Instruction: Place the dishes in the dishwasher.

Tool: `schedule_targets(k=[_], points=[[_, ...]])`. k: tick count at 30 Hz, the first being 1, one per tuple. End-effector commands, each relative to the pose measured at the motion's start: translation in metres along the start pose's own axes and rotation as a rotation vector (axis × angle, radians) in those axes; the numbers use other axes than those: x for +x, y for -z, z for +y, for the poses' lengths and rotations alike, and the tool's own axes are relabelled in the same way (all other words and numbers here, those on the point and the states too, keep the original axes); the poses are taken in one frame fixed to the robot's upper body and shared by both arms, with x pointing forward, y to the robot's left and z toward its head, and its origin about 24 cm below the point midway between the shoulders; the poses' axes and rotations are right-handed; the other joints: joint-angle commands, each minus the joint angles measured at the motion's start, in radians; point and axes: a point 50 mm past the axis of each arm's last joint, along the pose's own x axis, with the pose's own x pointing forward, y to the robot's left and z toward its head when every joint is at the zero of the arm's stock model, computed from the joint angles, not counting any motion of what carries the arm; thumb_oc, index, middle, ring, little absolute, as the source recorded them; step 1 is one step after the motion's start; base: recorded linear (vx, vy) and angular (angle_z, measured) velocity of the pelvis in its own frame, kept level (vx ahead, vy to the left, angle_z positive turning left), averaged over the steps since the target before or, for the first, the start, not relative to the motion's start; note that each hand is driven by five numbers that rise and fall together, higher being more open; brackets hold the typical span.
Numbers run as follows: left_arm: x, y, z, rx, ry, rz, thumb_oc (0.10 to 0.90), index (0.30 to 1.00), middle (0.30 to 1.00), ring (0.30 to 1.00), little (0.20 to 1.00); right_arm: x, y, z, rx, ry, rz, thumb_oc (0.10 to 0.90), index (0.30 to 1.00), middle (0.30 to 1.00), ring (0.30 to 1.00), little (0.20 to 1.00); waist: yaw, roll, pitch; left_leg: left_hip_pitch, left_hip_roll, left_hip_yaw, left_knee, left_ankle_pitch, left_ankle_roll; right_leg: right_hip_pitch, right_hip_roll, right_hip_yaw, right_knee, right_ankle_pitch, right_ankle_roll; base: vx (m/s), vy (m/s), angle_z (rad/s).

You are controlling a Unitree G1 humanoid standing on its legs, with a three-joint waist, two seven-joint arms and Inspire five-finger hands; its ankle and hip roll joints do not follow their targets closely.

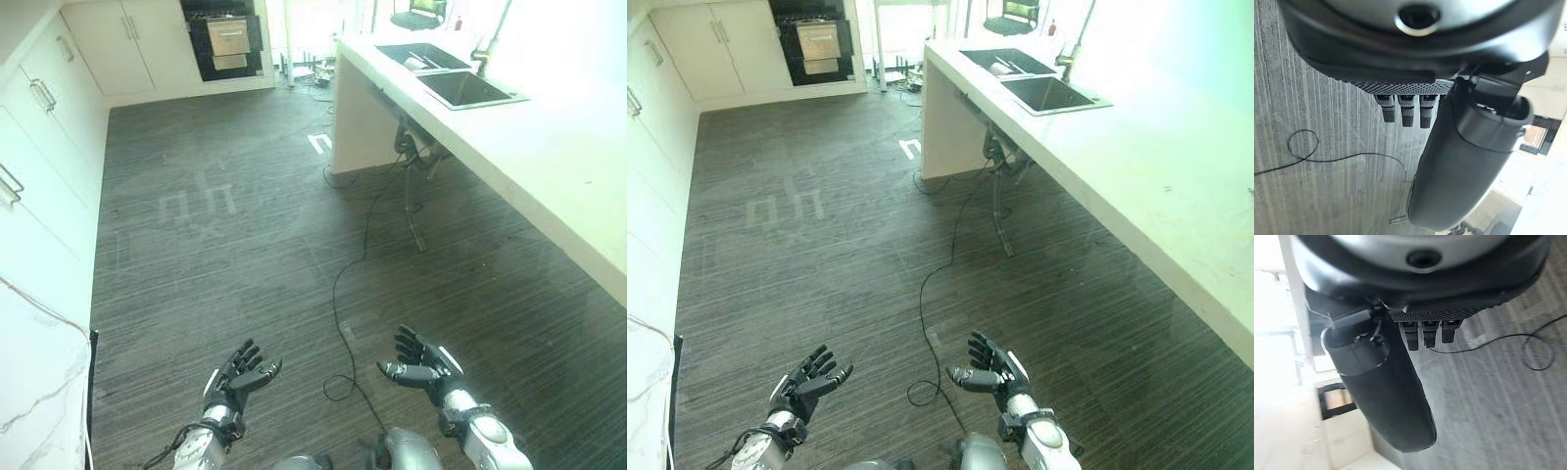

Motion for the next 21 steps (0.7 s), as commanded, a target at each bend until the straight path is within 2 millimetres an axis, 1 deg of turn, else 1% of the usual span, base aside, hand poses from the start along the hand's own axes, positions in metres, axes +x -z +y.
schedule_targets(k=[1,2,3,4,5,6,11,12,13,14,15,16,17,18,19,20,21], points=[[0.0,-0.032,-0.003,0.077,0.095,-0.138,0.8,0.9,0.9,0.9,0.9,0.0,-0.048,-0.012,0.01,-0.013,-0.253,0.8,0.9,0.9,0.9,0.9,-0.042,-0.028,0.004,-0.034,0.027,-0.055,0.078,-0.056,-0.069,0.034,-0.072,0.056,-0.025,0.138,0.078,0.28,-0.164,0.29],[-0.001,-0.031,-0.001,0.076,0.093,-0.139,0.8,0.9,0.9,0.9,0.9,-0.001,-0.048,-0.013,0.002,-0.017,-0.257,0.8,0.9,0.9,0.9,0.9,-0.048,-0.026,0.007,-0.02,0.026,-0.055,0.078,-0.068,-0.068,0.003,-0.085,0.061,-0.025,0.158,0.082,0.3,-0.166,0.37],[-0.003,-0.031,0.0,0.078,0.1,-0.145,0.8,0.9,0.9,0.9,0.9,-0.001,-0.051,-0.013,-0.002,-0.016,-0.269,0.8,0.9,0.9,0.9,0.9,-0.05,-0.031,0.008,-0.007,0.017,-0.049,0.078,-0.09,-0.063,-0.017,-0.096,0.069,-0.025,0.138,0.086,0.28,-0.158,0.3],[-0.003,-0.031,0.0,0.078,0.1,-0.145,0.8,0.9,0.9,0.9,0.9,-0.001,-0.051,-0.013,-0.003,-0.016,-0.27,0.8,0.9,0.9,0.9,0.9,-0.05,-0.031,0.009,-0.005,0.017,-0.05,0.078,-0.091,-0.063,-0.015,-0.096,0.068,-0.025,0.135,0.085,0.41,-0.271,0.1],[-0.003,-0.032,0.0,0.077,0.104,-0.152,0.8,0.9,0.9,0.9,0.9,0.001,-0.055,-0.011,-0.025,-0.009,-0.279,0.8,0.9,0.9,0.9,0.9,-0.047,-0.036,0.0,0.004,0.008,-0.054,0.078,-0.1,-0.061,0.004,-0.091,0.074,-0.025,0.125,0.084,0.34,-0.237,0.02],[-0.003,-0.033,-0.001,0.072,0.1,-0.156,0.8,0.9,0.9,0.9,0.9,0.003,-0.057,-0.01,-0.036,-0.007,-0.281,0.8,0.9,0.9,0.9,0.9,-0.046,-0.038,-0.006,0.01,0.008,-0.055,0.078,-0.102,-0.061,0.015,-0.087,0.076,-0.025,0.12,0.082,0.45,-0.314,0.13],[-0.002,-0.037,-0.007,0.042,0.111,-0.16,0.8,0.9,0.9,0.9,0.9,0.006,-0.068,-0.008,0.019,-0.021,-0.307,0.8,0.9,0.9,0.9,0.9,-0.044,-0.041,-0.04,0.062,0.025,-0.048,0.078,-0.104,-0.087,0.065,-0.062,0.08,-0.025,0.075,0.044,0.3,-0.196,0.25],[-0.003,-0.036,-0.009,0.04,0.12,-0.164,0.8,0.9,0.9,0.9,0.9,0.006,-0.071,-0.008,0.021,-0.027,-0.318,0.8,0.9,0.9,0.9,0.9,-0.043,-0.04,-0.046,0.077,0.029,-0.043,0.078,-0.087,-0.096,0.074,-0.057,0.078,-0.025,0.064,0.033,0.41,-0.216,-0.02],[-0.004,-0.034,-0.012,0.019,0.129,-0.174,0.8,0.9,0.9,0.9,0.9,0.004,-0.075,-0.008,0.004,-0.035,-0.336,0.8,0.9,0.9,0.9,0.9,-0.039,-0.035,-0.056,0.102,0.039,-0.022,0.078,0.012,-0.125,0.096,-0.047,0.081,-0.025,0.033,0.011,0.4,-0.207,-0.16],[-0.005,-0.033,-0.013,0.004,0.131,-0.176,0.8,0.9,0.9,0.9,0.9,0.003,-0.076,-0.009,-0.002,-0.037,-0.341,0.8,0.9,0.9,0.9,0.9,-0.035,-0.038,-0.056,0.113,0.041,-0.013,0.078,0.063,-0.137,0.106,-0.046,0.087,-0.025,0.021,0.002,0.39,-0.212,-0.26],[-0.005,-0.032,-0.014,-0.022,0.136,-0.178,0.8,0.9,0.9,0.9,0.9,0.001,-0.078,-0.01,-0.019,-0.042,-0.349,0.8,0.9,0.9,0.9,0.9,-0.031,-0.047,-0.056,0.113,0.042,-0.002,0.107,0.144,-0.157,0.122,-0.049,0.096,-0.025,0.004,-0.012,0.24,-0.177,-0.25],[-0.006,-0.03,-0.016,-0.041,0.146,-0.181,0.8,0.9,0.9,0.9,0.9,-0.001,-0.08,-0.012,-0.049,-0.046,-0.36,0.8,0.9,0.9,0.9,0.9,-0.03,-0.049,-0.047,0.057,0.053,0.003,0.26,0.181,-0.178,0.145,-0.048,0.094,-0.025,-0.012,-0.028,0.2,-0.183,-0.36],[-0.006,-0.03,-0.019,-0.047,0.158,-0.185,0.8,0.9,0.9,0.9,0.9,-0.002,-0.082,-0.013,-0.07,-0.048,-0.369,0.8,0.9,0.9,0.9,0.9,-0.025,-0.056,-0.044,-0.011,0.054,0.0,0.365,0.209,-0.185,0.154,-0.054,0.09,-0.025,-0.02,-0.039,0.14,-0.179,-0.39],[-0.007,-0.03,-0.022,-0.05,0.177,-0.19,0.8,0.9,0.9,0.9,0.9,-0.004,-0.084,-0.015,-0.091,-0.049,-0.38,0.8,0.9,0.9,0.9,0.9,-0.017,-0.061,-0.032,-0.084,0.073,0.008,0.446,0.232,-0.186,0.175,-0.059,0.079,-0.025,-0.032,-0.05,0.14,-0.162,-0.25],[-0.008,-0.031,-0.025,-0.045,0.198,-0.197,0.8,0.9,0.9,0.9,0.9,-0.004,-0.088,-0.017,-0.12,-0.042,-0.394,0.8,0.9,0.9,0.9,0.9,-0.009,-0.06,-0.018,-0.153,0.108,0.023,0.454,0.225,-0.176,0.201,-0.056,0.065,-0.025,-0.047,-0.058,0.14,-0.124,-0.06],[-0.008,-0.031,-0.025,-0.046,0.2,-0.199,0.8,0.9,0.9,0.9,0.9,-0.004,-0.089,-0.018,-0.13,-0.04,-0.396,0.8,0.9,0.9,0.9,0.9,-0.008,-0.059,-0.014,-0.159,0.115,0.027,0.446,0.22,-0.174,0.208,-0.055,0.064,-0.025,-0.051,-0.058,0.16,-0.06,0.06],[-0.009,-0.032,-0.025,-0.053,0.2,-0.205,0.8,0.9,0.9,0.9,0.9,-0.004,-0.092,-0.018,-0.143,-0.041,-0.403,0.8,0.9,0.9,0.9,0.9,-0.004,-0.057,-0.005,-0.15,0.127,0.046,0.372,0.217,-0.171,0.223,-0.051,0.067,-0.025,-0.061,-0.056,0.15,0.015,-0.02]])
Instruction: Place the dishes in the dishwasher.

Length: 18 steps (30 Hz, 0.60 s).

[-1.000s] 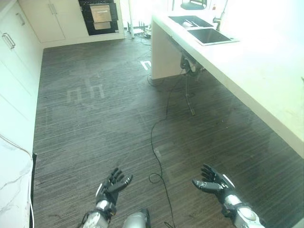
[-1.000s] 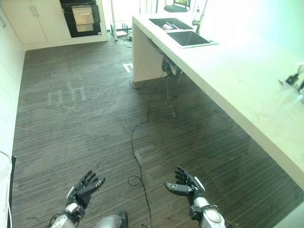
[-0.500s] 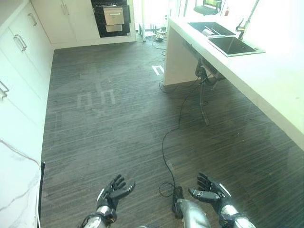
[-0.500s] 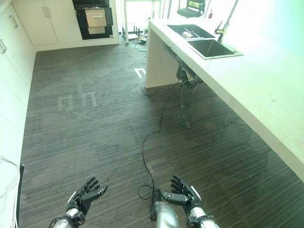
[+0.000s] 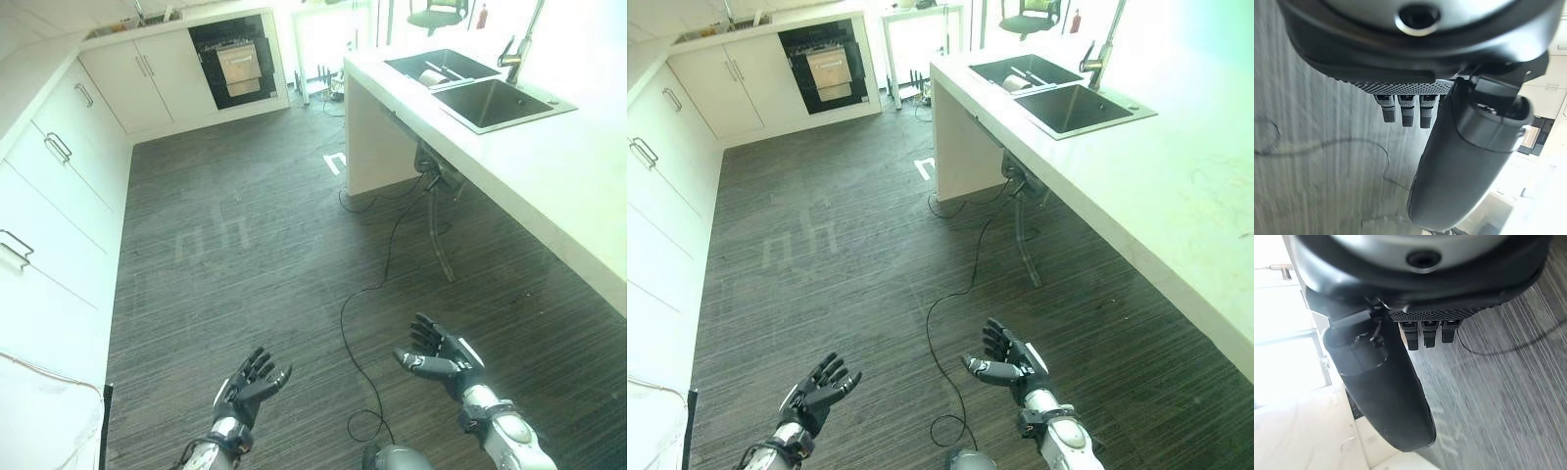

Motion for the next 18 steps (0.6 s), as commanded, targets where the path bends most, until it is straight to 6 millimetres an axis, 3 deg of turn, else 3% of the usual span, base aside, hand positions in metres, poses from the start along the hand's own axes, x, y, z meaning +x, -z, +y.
schedule_targets(k=[1,2,3,4,7,9,10,15,18], points=[[-0.001,-0.032,-0.004,0.024,0.076,-0.166,0.8,0.9,0.9,0.9,0.9,0.001,-0.048,-0.001,-0.097,-0.051,-0.239,0.8,0.9,0.9,0.9,0.9,-0.001,-0.018,-0.012,0.119,0.08,0.029,-0.413,0.106,-0.028,0.055,-0.062,-0.035,-0.056,-0.001,0.167,0.17,0.044,-0.04],[-0.001,-0.033,-0.004,0.018,0.075,-0.169,0.8,0.9,0.9,0.9,0.9,0.002,-0.05,-0.001,-0.096,-0.053,-0.24,0.8,0.9,0.9,0.9,0.9,-0.001,-0.017,-0.013,0.136,0.082,0.045,-0.468,0.104,-0.026,0.057,-0.061,-0.031,-0.056,-0.006,0.171,0.22,0.11,-0.3],[-0.002,-0.035,-0.003,0.012,0.072,-0.176,0.8,0.9,0.9,0.9,0.9,0.003,-0.051,0.0,-0.101,-0.057,-0.241,0.8,0.9,0.9,0.9,0.9,-0.003,-0.01,-0.017,0.172,0.089,0.07,-0.608,0.119,-0.03,0.06,-0.054,-0.022,-0.056,-0.016,0.178,0.22,0.166,-0.52],[-0.003,-0.035,-0.002,0.015,0.071,-0.18,0.8,0.9,0.9,0.9,0.9,0.002,-0.051,-0.001,-0.106,-0.06,-0.239,0.8,0.9,0.9,0.9,0.9,-0.008,0.008,-0.018,0.157,0.115,0.067,-0.645,0.107,-0.038,0.064,-0.037,-0.019,-0.056,-0.023,0.182,0.23,0.207,-0.51],[-0.007,-0.034,0.0,0.018,0.072,-0.191,0.8,0.9,0.9,0.9,0.9,-0.007,-0.046,-0.005,-0.116,-0.062,-0.231,0.8,0.9,0.9,0.9,0.9,-0.022,0.057,-0.029,0.032,0.208,0.003,-0.645,0.073,-0.08,0.084,0.001,-0.021,-0.056,-0.057,0.189,0.21,0.227,0.03],[-0.009,-0.032,0.0,0.019,0.077,-0.195,0.8,0.9,0.9,0.9,0.9,-0.009,-0.045,-0.007,-0.118,-0.061,-0.23,0.8,0.9,0.9,0.9,0.9,-0.019,0.063,-0.028,0.006,0.223,-0.018,-0.645,0.091,-0.091,0.099,0.009,-0.019,-0.056,-0.072,0.186,0.31,0.276,0.21],[-0.011,-0.034,-0.001,0.051,0.103,-0.212,0.8,0.9,0.9,0.9,0.9,-0.01,-0.047,-0.009,-0.126,-0.062,-0.239,0.8,0.9,0.9,0.9,0.9,-0.01,0.06,-0.025,0.004,0.217,-0.012,-0.645,0.045,-0.077,0.147,-0.012,-0.021,-0.056,-0.097,0.196,0.45,0.431,-0.04],[0.001,-0.058,-0.006,0.139,0.149,-0.234,0.8,0.9,0.9,0.9,0.9,-0.006,-0.052,-0.004,-0.074,-0.063,-0.255,0.8,0.9,0.9,0.9,0.9,-0.006,0.06,-0.046,0.037,0.178,-0.007,-0.645,-0.019,-0.031,0.213,-0.06,-0.043,-0.056,-0.092,0.241,0.36,0.345,-0.2],[0.008,-0.069,-0.013,0.187,0.18,-0.252,0.8,0.9,0.9,0.9,0.9,-0.002,-0.051,0.007,-0.062,-0.062,-0.272,0.8,0.9,0.9,0.9,0.9,-0.008,0.057,-0.05,0.063,0.132,-0.025,-0.645,-0.055,0.012,0.24,-0.09,-0.062,-0.056,0.041,0.294,0.32,0.276,0.12]])
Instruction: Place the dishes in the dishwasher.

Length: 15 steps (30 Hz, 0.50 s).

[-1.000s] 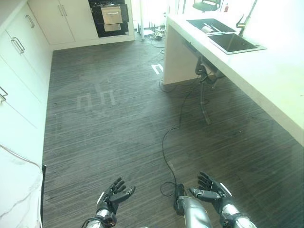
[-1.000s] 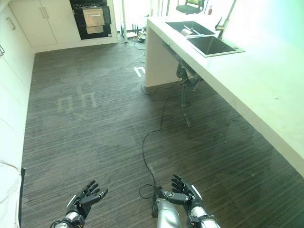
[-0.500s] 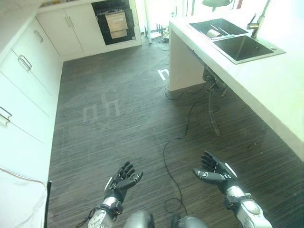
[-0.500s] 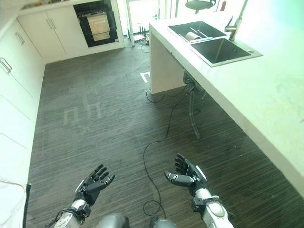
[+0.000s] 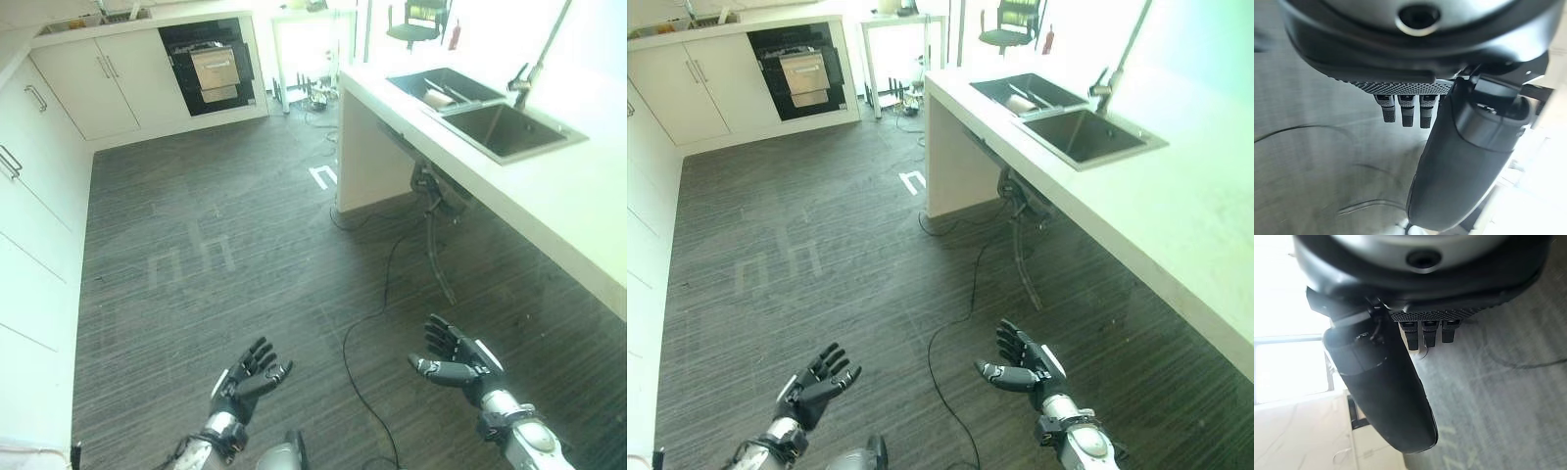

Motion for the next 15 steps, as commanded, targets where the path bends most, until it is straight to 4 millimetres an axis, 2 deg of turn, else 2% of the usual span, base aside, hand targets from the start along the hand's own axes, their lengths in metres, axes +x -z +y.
schedule_targets(k=[1,2,4,5,6,7,8,9,10,11,13,15], points=[[0.002,-0.039,-0.013,0.09,0.109,-0.184,0.8,0.9,0.9,0.9,0.9,0.012,-0.044,0.01,-0.049,-0.048,-0.224,0.8,0.9,0.9,0.9,0.9,0.009,0.05,-0.037,0.042,0.051,-0.075,-0.036,-0.084,-0.064,-0.052,0.044,-0.064,0.004,0.168,0.071,0.27,0.237,0.24],[0.003,-0.041,-0.014,0.098,0.118,-0.184,0.8,0.9,0.9,0.9,0.9,0.013,-0.043,0.012,-0.043,-0.045,-0.223,0.8,0.9,0.9,0.9,0.9,0.01,0.052,-0.037,0.05,0.031,-0.09,-0.036,-0.094,-0.049,-0.058,0.035,-0.051,0.048,0.198,0.075,0.31,0.289,0.17],[0.001,-0.043,-0.018,0.122,0.14,-0.192,0.8,0.9,0.9,0.9,0.9,0.012,-0.043,0.014,-0.037,-0.049,-0.228,0.8,0.9,0.9,0.9,0.9,0.014,0.056,-0.039,0.067,-0.009,-0.116,-0.036,-0.11,-0.021,-0.105,0.014,-0.019,0.217,0.267,0.074,0.33,0.386,0.23],[-0.002,-0.046,-0.021,0.14,0.145,-0.208,0.8,0.9,0.9,0.9,0.9,0.01,-0.044,0.02,-0.073,-0.082,-0.241,0.8,0.9,0.9,0.9,0.9,0.013,0.071,-0.024,0.102,-0.027,-0.118,-0.036,-0.13,-0.003,-0.228,0.003,-0.03,0.447,0.288,0.055,0.32,0.371,0.19],[-0.001,-0.05,-0.024,0.159,0.145,-0.213,0.8,0.9,0.9,0.9,0.9,0.012,-0.047,0.024,-0.077,-0.104,-0.253,0.8,0.9,0.9,0.9,0.9,0.011,0.069,-0.015,0.106,-0.021,-0.108,-0.036,-0.13,-0.006,-0.278,0.03,-0.047,0.425,0.247,0.036,0.31,0.251,0.17],[-0.001,-0.053,-0.025,0.168,0.153,-0.214,0.8,0.9,0.9,0.9,0.9,0.013,-0.051,0.024,-0.064,-0.111,-0.26,0.8,0.9,0.9,0.9,0.9,0.012,0.059,-0.008,0.113,-0.024,-0.098,-0.036,-0.128,-0.011,-0.268,0.059,-0.07,0.353,0.216,0.037,0.18,0.001,-0.02],[-0.001,-0.054,-0.025,0.176,0.159,-0.217,0.8,0.9,0.9,0.9,0.9,0.013,-0.053,0.024,-0.057,-0.114,-0.265,0.8,0.9,0.9,0.9,0.9,0.012,0.058,-0.008,0.112,-0.022,-0.097,-0.036,-0.126,-0.014,-0.259,0.077,-0.092,0.297,0.22,0.036,0.26,-0.102,0.22],[-0.002,-0.06,-0.026,0.195,0.176,-0.225,0.8,0.9,0.9,0.9,0.9,0.013,-0.058,0.023,-0.047,-0.126,-0.285,0.8,0.9,0.9,0.9,0.9,0.012,0.04,0.004,0.135,-0.023,-0.08,-0.036,-0.14,-0.02,-0.256,0.082,-0.148,0.104,0.252,0.04,0.29,-0.164,0.26],[-0.003,-0.062,-0.025,0.205,0.183,-0.233,0.8,0.9,0.9,0.9,0.9,0.011,-0.061,0.021,-0.047,-0.129,-0.302,0.8,0.9,0.9,0.9,0.9,0.011,0.028,0.014,0.152,-0.021,-0.066,-0.036,-0.15,-0.028,-0.263,0.072,-0.175,0.004,0.26,0.038,0.32,-0.219,0.24],[-0.005,-0.063,-0.026,0.215,0.189,-0.235,0.8,0.9,0.9,0.9,0.9,0.01,-0.063,0.02,-0.049,-0.128,-0.315,0.8,0.9,0.9,0.9,0.9,0.009,0.008,0.022,0.168,-0.034,-0.05,-0.036,-0.164,-0.03,-0.31,0.04,-0.174,0.004,0.241,0.044,0.23,-0.199,-0.23],[-0.008,-0.062,-0.027,0.232,0.201,-0.239,0.8,0.9,0.9,0.9,0.9,0.006,-0.068,0.017,-0.046,-0.116,-0.352,0.8,0.9,0.9,0.9,0.9,0.002,-0.013,0.031,0.192,-0.048,-0.026,-0.036,-0.196,-0.031,-0.394,-0.008,-0.158,0.004,0.264,0.065,0.21,-0.166,-0.58],[-0.008,-0.062,-0.027,0.235,0.204,-0.238,0.8,0.9,0.9,0.9,0.9,0.006,-0.068,0.017,-0.045,-0.114,-0.356,0.8,0.9,0.9,0.9,0.9,0.005,-0.011,0.032,0.197,-0.047,-0.021,-0.036,-0.201,-0.032,-0.398,-0.008,-0.154,0.004,0.267,0.068,0.08,-0.05,-0.27]])
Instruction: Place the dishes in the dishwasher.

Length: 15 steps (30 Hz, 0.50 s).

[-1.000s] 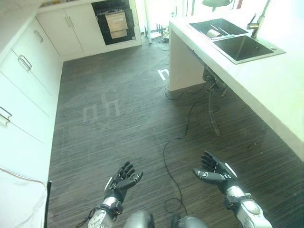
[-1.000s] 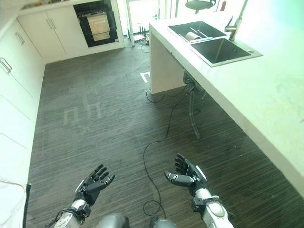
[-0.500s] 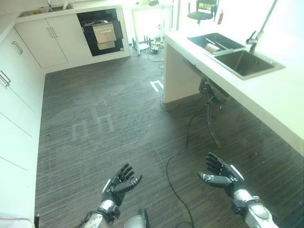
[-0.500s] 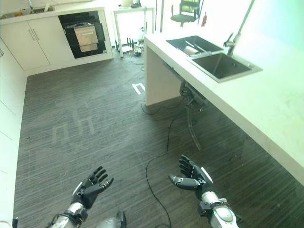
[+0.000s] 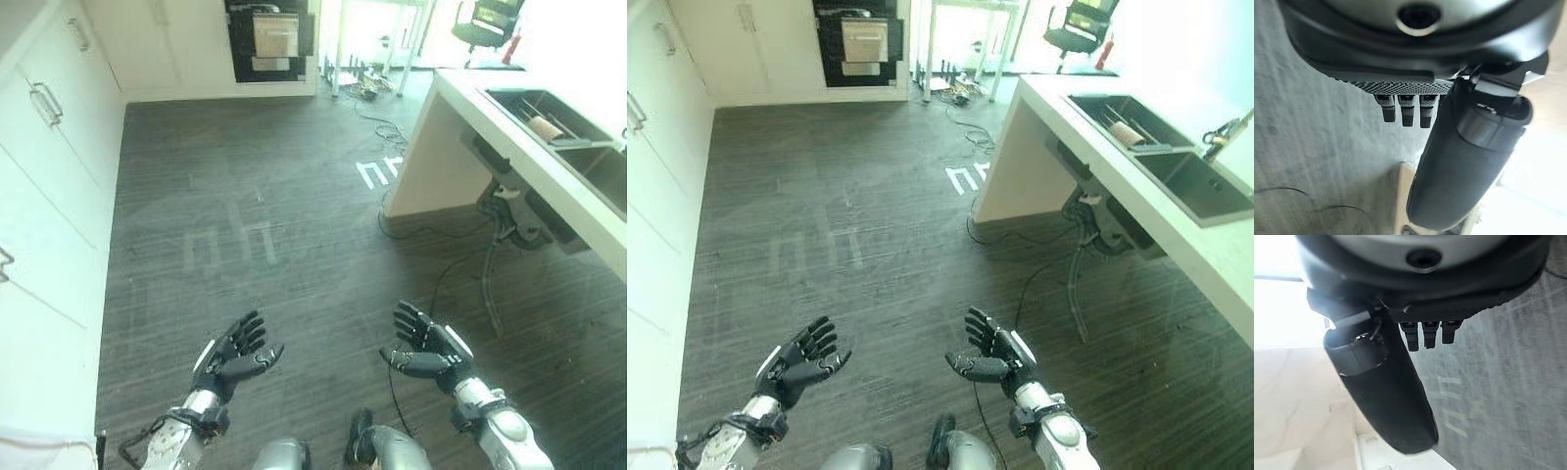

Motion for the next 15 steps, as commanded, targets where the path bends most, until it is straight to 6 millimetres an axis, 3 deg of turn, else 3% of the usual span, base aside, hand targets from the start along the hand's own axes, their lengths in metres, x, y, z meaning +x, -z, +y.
schedule_targets(k=[1,4,5,6,8,10,11,12,15], points=[[0.014,-0.053,-0.023,0.09,0.148,-0.245,0.8,0.9,0.9,0.9,0.9,0.003,-0.048,-0.011,-0.039,0.008,-0.251,0.8,0.9,0.9,0.9,0.9,-0.023,0.02,-0.029,0.087,0.059,0.027,-0.131,0.002,-0.082,0.139,0.005,0.026,-0.036,0.055,0.062,0.0,0.0,-0.07],[0.014,-0.053,-0.023,0.09,0.148,-0.245,0.8,0.9,0.9,0.9,0.9,0.003,-0.048,-0.011,-0.039,0.008,-0.251,0.8,0.9,0.9,0.9,0.9,-0.023,0.02,-0.029,0.087,0.059,0.027,-0.131,0.002,-0.082,0.139,0.005,0.026,-0.036,0.055,0.062,0.18,-0.116,0.09],[0.014,-0.057,-0.03,0.12,0.171,-0.27,0.8,0.9,0.9,0.9,0.9,0.003,-0.059,-0.009,-0.034,0.033,-0.314,0.8,0.9,0.9,0.9,0.9,-0.048,0.016,-0.031,0.137,0.043,0.018,-0.131,-0.057,-0.066,0.075,-0.028,0.067,-0.036,0.087,0.078,0.98,-0.652,0.19],[0.015,-0.062,-0.032,0.099,0.175,-0.279,0.8,0.9,0.9,0.9,0.9,0.006,-0.065,-0.008,-0.064,0.045,-0.329,0.8,0.9,0.9,0.9,0.9,-0.055,0.024,-0.059,0.187,0.063,0.034,-0.131,-0.058,-0.076,0.122,0.007,0.057,-0.036,0.039,0.058,1.07,-0.721,0.04],[0.016,-0.064,-0.034,0.09,0.181,-0.287,0.8,0.9,0.9,0.9,0.9,0.006,-0.068,-0.009,-0.079,0.049,-0.335,0.8,0.9,0.9,0.9,0.9,-0.06,0.026,-0.072,0.215,0.075,0.041,-0.131,-0.052,-0.089,0.139,0.021,0.055,-0.036,0.02,0.042,0.53,-0.385,-0.08],[0.014,-0.069,-0.039,0.089,0.195,-0.324,0.8,0.9,0.9,0.9,0.9,0.004,-0.076,-0.013,-0.114,0.051,-0.358,0.8,0.9,0.9,0.9,0.9,-0.063,0.03,-0.089,0.256,0.111,0.067,-0.131,0.088,-0.135,0.169,0.054,0.057,-0.036,-0.029,-0.002,0.42,-0.324,-0.35],[0.014,-0.069,-0.039,0.088,0.195,-0.326,0.8,0.9,0.9,0.9,0.9,0.004,-0.077,-0.013,-0.117,0.051,-0.359,0.8,0.9,0.9,0.9,0.9,-0.062,0.029,-0.09,0.262,0.112,0.069,-0.131,0.106,-0.139,0.172,0.055,0.06,-0.036,-0.033,-0.006,0.51,-0.464,-0.59],[0.013,-0.076,-0.044,0.058,0.199,-0.388,0.8,0.9,0.9,0.9,0.9,0.001,-0.088,-0.019,-0.173,0.052,-0.394,0.8,0.9,0.9,0.9,0.9,-0.052,0.018,-0.091,0.212,0.131,0.071,0.101,0.279,-0.202,0.225,0.082,0.075,-0.036,-0.094,-0.065,0.43,-0.411,-0.54],[0.01,-0.082,-0.049,0.056,0.222,-0.442,0.8,0.9,0.9,0.9,0.9,-0.001,-0.099,-0.021,-0.196,0.056,-0.442,0.8,0.9,0.9,0.9,0.9,-0.039,0.004,-0.072,0.042,0.164,0.052,0.33,0.306,-0.194,0.267,0.096,0.085,-0.036,-0.123,-0.1,0.29,-0.301,-0.6]])
